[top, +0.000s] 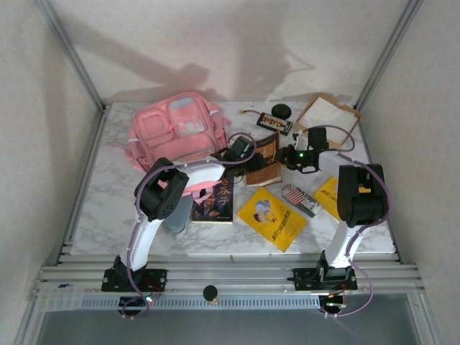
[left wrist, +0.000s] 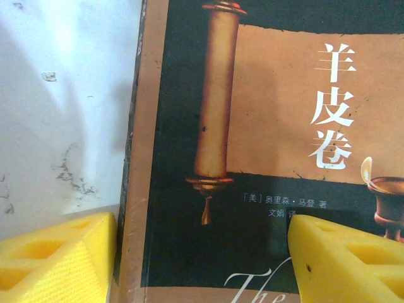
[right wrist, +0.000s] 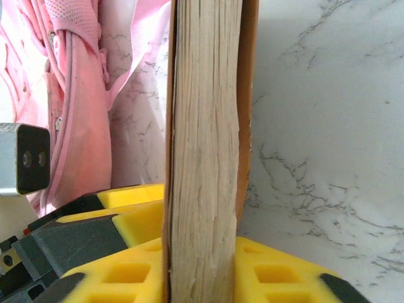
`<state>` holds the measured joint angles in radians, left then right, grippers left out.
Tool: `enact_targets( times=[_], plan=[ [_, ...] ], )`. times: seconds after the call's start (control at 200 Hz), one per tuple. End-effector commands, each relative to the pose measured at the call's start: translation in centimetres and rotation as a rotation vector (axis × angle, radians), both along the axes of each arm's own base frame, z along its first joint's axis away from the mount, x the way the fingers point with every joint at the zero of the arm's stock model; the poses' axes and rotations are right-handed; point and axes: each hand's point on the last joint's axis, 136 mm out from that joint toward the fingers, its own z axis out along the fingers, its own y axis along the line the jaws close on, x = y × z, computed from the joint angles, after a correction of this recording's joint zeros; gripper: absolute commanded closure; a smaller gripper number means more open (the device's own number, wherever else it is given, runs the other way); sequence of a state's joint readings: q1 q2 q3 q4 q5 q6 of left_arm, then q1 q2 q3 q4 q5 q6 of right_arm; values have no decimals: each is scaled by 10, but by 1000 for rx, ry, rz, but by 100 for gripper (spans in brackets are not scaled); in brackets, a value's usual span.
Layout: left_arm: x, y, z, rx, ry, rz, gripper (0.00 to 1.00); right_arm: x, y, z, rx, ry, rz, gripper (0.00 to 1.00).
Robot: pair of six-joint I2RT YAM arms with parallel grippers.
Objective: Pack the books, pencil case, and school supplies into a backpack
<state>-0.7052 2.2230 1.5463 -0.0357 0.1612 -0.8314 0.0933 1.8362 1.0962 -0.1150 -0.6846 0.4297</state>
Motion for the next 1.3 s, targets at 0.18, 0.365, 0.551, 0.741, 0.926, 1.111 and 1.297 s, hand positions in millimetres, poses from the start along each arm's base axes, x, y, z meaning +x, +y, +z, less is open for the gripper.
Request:
enact_targets(
  times=[0.18, 0.365, 0.551, 0.741, 0.926, 1.111, 1.297],
  plan=[
    [-1, -16, 14, -44, -6, -23, 26, 2, 13, 33, 45, -60, 49, 88],
    [7, -11, 58, -148, -58, -12, 21, -2, 12, 61, 103, -101, 47, 93],
    [11, 24, 110, -238, -145, 22, 16, -9, 16, 105, 190, -161, 72, 95],
    [7, 50, 144, -340, -180, -17, 15, -18, 24, 151, 287, -223, 113, 95],
    [-5, 55, 171, -389, -212, -82, 16, -28, 37, 188, 372, -269, 163, 95],
    [-18, 54, 190, -474, -210, -108, 22, -39, 55, 216, 450, -298, 225, 95],
    [-37, 50, 219, -592, -245, -169, 35, -39, 66, 219, 465, -292, 254, 94]
  ],
)
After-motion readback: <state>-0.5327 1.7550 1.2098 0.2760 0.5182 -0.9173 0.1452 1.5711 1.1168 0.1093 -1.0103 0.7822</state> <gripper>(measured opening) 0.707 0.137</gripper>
